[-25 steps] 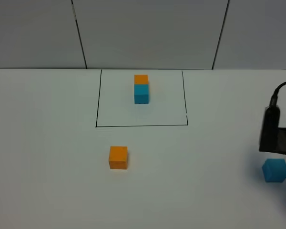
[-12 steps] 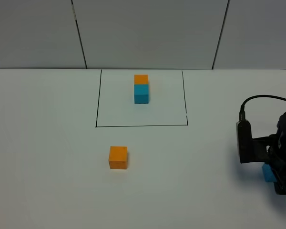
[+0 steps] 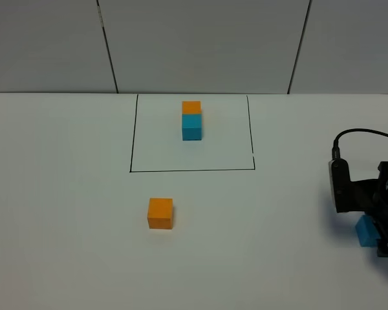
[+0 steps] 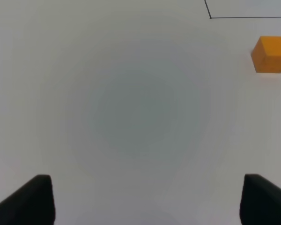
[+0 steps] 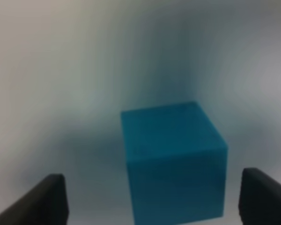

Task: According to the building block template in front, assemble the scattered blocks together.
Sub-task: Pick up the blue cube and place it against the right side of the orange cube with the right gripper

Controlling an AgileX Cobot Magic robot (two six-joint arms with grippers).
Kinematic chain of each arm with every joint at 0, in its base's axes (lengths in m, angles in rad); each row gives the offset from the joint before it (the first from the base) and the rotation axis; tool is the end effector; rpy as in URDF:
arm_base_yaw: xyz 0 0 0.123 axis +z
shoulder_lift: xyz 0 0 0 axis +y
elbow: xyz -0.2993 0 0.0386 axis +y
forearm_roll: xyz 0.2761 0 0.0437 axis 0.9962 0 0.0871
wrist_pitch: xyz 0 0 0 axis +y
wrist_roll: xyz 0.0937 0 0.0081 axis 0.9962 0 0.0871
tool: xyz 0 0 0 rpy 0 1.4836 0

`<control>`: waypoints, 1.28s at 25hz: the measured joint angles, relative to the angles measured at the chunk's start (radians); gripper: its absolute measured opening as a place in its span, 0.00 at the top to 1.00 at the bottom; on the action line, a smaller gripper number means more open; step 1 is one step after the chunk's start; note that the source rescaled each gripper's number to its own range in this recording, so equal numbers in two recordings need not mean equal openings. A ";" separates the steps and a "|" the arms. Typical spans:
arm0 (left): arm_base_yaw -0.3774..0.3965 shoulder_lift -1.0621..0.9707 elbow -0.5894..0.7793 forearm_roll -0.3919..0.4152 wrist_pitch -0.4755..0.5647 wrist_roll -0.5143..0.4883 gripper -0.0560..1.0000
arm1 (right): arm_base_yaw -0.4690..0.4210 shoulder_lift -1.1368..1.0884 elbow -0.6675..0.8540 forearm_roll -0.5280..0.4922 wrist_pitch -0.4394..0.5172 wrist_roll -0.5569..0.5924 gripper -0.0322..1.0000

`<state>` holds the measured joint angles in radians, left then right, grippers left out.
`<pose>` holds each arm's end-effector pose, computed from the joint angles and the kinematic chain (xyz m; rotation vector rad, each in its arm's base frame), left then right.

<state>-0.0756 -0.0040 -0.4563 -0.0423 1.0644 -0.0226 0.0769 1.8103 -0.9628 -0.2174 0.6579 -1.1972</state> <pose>0.0099 -0.0042 0.2757 0.0564 2.0881 -0.1107 0.3391 0.0137 0.1346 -2.0228 2.3151 -0.3148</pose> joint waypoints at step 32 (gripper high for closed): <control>0.000 0.001 0.000 0.000 0.000 0.001 0.03 | -0.089 0.142 -0.071 0.148 -0.015 -0.205 0.78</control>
<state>-0.0756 -0.0031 -0.4563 -0.0423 1.0644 -0.0217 -0.0126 1.9520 -1.0335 -0.0690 0.6427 -1.4023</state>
